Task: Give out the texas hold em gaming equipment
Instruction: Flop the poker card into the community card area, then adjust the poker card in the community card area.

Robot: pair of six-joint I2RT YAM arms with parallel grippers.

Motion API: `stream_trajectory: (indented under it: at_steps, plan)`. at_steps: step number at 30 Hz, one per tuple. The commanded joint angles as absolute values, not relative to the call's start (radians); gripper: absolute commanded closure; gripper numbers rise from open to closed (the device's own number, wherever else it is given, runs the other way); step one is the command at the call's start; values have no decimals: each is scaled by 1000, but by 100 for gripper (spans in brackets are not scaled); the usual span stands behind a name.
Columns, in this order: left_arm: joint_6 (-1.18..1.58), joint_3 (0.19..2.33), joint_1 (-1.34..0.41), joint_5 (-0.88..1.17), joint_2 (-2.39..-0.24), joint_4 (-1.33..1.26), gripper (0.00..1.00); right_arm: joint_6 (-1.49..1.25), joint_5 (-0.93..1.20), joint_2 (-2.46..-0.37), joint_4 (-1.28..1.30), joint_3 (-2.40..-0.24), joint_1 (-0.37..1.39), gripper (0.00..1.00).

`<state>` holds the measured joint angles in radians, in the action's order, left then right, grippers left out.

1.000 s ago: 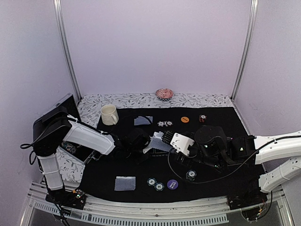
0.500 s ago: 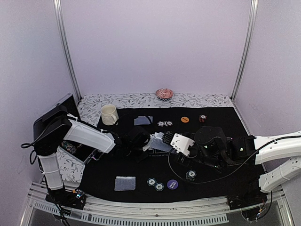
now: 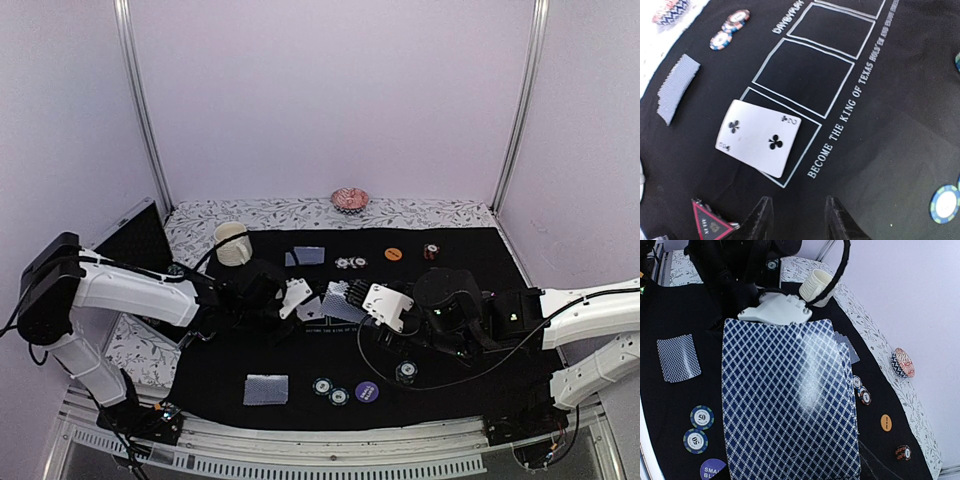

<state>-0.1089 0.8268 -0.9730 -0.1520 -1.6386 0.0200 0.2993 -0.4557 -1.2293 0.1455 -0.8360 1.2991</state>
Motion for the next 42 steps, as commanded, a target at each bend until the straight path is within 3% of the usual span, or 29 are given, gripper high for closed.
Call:
stream_trajectory:
  at_steps: [1, 3, 7, 10, 16, 25, 42]
  plan:
    - [-18, 791, -915, -124, -1591, 8, 66, 290, -469, -1214, 131, -833, 1292, 43]
    - [11, 809, -890, -118, -1624, 38, 67, 294, -469, -1218, 126, -836, 1292, 43]
    - [24, 839, -891, -88, -1691, 65, 37, 293, -464, -1219, 125, -834, 1292, 43]
    - [42, 865, -890, -132, -1733, 52, 25, 290, -463, -1218, 123, -830, 1292, 43]
    - [90, 948, -890, -188, -1822, 50, 25, 282, -461, -1212, 126, -827, 1292, 44]
    - [114, 965, -890, -276, -1865, 69, 33, 273, -461, -1204, 126, -814, 1292, 43]
    - [106, 934, -885, -371, -1866, 108, 33, 276, -448, -1215, 122, -819, 1292, 43]
